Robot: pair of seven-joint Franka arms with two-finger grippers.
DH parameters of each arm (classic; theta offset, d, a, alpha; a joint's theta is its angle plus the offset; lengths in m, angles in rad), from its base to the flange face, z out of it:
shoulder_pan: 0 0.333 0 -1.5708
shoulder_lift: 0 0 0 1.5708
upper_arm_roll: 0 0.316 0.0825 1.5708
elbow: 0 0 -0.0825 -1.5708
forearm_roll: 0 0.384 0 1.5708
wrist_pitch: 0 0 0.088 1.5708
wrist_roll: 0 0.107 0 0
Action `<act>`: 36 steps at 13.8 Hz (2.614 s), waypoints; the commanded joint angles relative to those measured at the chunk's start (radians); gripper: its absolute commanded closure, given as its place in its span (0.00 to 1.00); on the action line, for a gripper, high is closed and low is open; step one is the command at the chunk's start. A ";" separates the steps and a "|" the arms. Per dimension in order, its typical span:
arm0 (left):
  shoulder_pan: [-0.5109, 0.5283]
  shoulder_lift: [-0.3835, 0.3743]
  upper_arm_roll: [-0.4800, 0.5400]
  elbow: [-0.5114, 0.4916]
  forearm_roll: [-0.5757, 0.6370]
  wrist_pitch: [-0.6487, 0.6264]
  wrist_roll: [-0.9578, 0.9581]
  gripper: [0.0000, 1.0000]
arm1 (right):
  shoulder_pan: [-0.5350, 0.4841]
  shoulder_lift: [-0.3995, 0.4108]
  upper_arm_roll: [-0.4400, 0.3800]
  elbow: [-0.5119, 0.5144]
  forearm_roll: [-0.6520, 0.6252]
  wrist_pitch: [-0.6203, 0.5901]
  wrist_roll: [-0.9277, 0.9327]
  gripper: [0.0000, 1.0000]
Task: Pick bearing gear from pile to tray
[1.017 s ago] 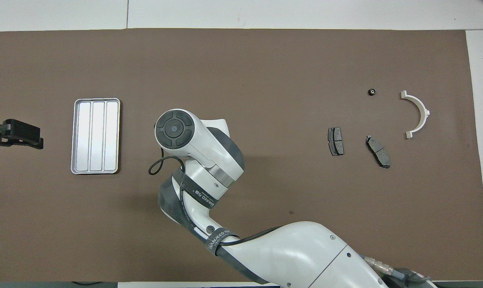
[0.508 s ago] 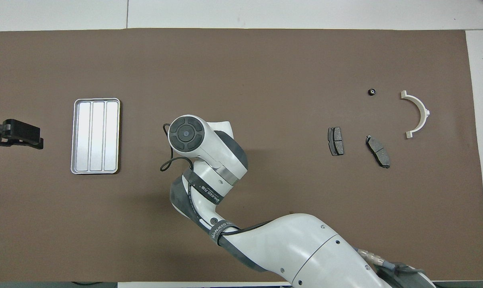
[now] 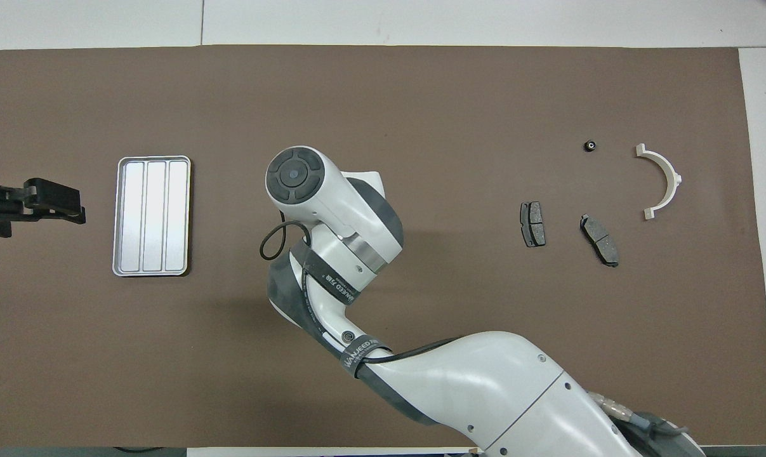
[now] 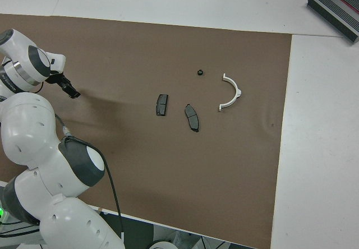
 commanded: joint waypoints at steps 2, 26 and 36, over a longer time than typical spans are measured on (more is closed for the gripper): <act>-0.124 0.031 -0.002 -0.109 -0.053 0.187 -0.245 0.00 | -0.159 -0.121 0.033 0.058 0.045 -0.107 -0.284 0.00; -0.507 0.459 0.004 -0.241 -0.036 0.763 -0.769 0.10 | -0.741 -0.098 0.023 -0.373 0.010 0.379 -1.433 0.00; -0.505 0.459 0.007 -0.241 -0.029 0.767 -0.768 0.89 | -0.757 -0.101 0.019 -0.378 -0.007 0.339 -1.438 0.23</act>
